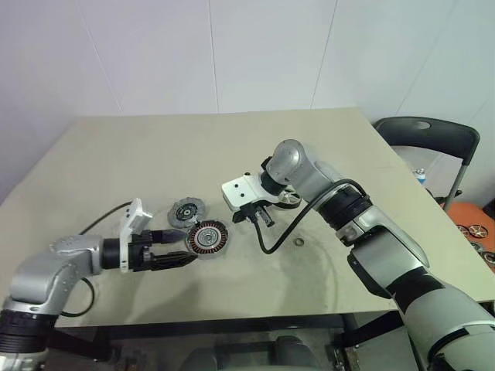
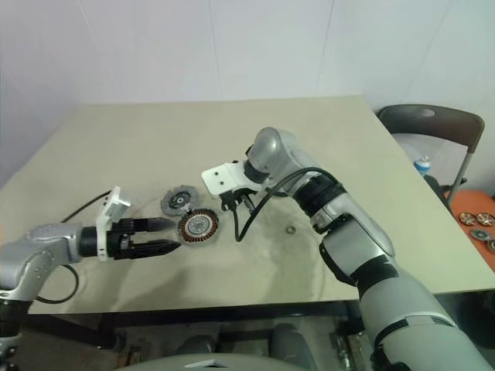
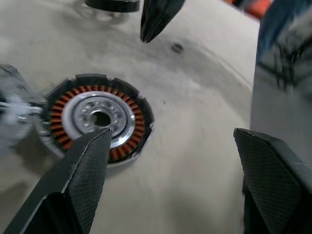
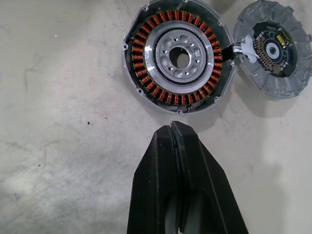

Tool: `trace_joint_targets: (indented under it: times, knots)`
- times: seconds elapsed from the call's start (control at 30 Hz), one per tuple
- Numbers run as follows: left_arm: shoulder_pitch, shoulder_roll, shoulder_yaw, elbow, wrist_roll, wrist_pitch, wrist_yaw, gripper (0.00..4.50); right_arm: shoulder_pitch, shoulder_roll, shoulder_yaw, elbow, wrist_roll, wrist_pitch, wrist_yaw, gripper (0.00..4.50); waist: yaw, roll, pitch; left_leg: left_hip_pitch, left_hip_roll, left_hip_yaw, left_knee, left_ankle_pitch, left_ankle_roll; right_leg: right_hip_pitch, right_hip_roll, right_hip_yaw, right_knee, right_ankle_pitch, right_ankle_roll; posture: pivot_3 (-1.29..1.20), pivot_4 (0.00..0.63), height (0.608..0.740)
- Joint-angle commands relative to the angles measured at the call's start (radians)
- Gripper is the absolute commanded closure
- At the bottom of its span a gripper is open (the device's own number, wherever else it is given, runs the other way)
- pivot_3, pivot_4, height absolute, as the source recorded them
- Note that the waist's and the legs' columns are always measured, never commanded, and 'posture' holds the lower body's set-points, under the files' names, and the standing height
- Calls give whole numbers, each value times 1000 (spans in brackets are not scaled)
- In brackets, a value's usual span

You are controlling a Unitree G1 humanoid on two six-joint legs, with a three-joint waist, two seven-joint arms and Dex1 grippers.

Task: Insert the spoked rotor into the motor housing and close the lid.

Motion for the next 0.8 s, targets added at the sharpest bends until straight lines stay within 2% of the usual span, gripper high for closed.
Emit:
trace_joint_targets:
  times: [0.03, 0.23, 0.37, 0.57, 0.67, 0.8]
  knots:
    - [-51, 21, -21, 46, 42, -40, -35, 244, -7, 16, -10, -10, -1, 1, -22, 4479, 0, 1, 1, 1, 0, 0, 0, 0, 0, 1, 0, 0, -1, 0, 0, 0, 0, 740]
    - [-98, -55, 23, 87, 39, -51, 51, 244, 28, 26, -18, -34, -11, -67, -111, 4479, 0, 0, 0, 0, 0, 0, 0, 0, 0, 0, -1, 0, -2, 0, 0, 0, 0, 740]
    - [-64, -115, 88, 85, 16, -51, 134, 244, 72, -41, 18, -174, 24, -143, 14, 4479, 0, 0, 0, -1, 0, -1, 0, 0, 0, 0, -2, 0, -2, 0, 0, 0, 0, 740]
    - [-60, -167, 145, 125, 28, -74, 216, 244, 52, -25, 48, -149, 0, -321, 4, 4479, -1, 0, 0, 0, 0, 0, 0, 0, 1, 0, -1, 0, 0, 0, 0, 0, 0, 740]
    - [-50, -176, 168, 122, 18, -68, 232, 244, 42, -6, 53, -127, 7, -370, 8, 3910, 0, 0, 0, 1, 0, 0, 1, 0, 0, 1, -1, 0, 0, 0, 0, 0, 0, 740]
    - [-31, -178, 178, 116, 23, -69, 241, 244, 9, 29, 70, -57, -36, -394, -27, 2582, 0, 0, 0, 1, 0, 0, 1, 0, 0, 1, -2, 1, -1, 0, 0, 0, 0, 740]
